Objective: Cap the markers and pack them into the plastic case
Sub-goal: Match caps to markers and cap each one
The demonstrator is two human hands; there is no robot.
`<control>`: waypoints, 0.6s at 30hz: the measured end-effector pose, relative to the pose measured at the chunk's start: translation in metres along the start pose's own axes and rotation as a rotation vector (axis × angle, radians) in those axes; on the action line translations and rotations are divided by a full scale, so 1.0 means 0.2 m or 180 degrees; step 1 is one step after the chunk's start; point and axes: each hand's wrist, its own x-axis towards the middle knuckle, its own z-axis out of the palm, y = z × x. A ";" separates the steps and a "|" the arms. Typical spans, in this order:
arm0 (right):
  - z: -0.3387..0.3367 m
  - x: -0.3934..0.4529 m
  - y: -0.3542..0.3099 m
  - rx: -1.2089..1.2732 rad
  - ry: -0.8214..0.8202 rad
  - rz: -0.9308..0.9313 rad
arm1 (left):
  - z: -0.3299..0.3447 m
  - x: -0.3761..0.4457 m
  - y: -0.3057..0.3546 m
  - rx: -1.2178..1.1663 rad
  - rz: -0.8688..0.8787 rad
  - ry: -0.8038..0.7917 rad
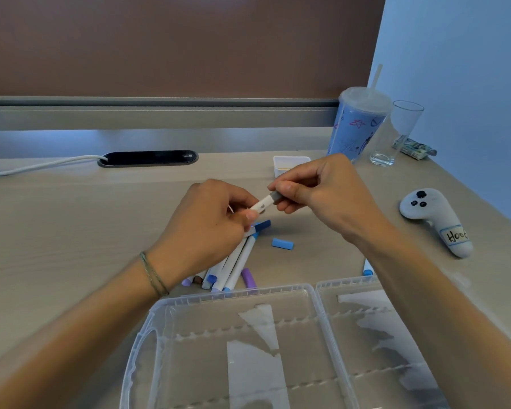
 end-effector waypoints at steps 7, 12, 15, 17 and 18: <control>-0.20 0.00 -0.04 -0.0461 -0.0496 0.0413 | -0.06 0.01 0.03 0.0721 0.0120 0.0029; -0.38 -0.01 0.00 -0.1345 -0.0636 0.1348 | -0.03 0.01 -0.04 0.1275 -0.0076 -0.0121; -0.42 -0.01 0.08 -0.1911 -0.0838 0.2089 | -0.02 0.01 -0.06 0.1534 -0.0127 -0.0280; -0.42 -0.02 0.12 -0.2236 -0.0960 0.2490 | -0.02 0.01 -0.07 0.1640 -0.0157 -0.0362; -0.42 -0.02 0.14 -0.2339 -0.0997 0.2630 | -0.02 0.01 -0.08 0.1661 -0.0176 -0.0390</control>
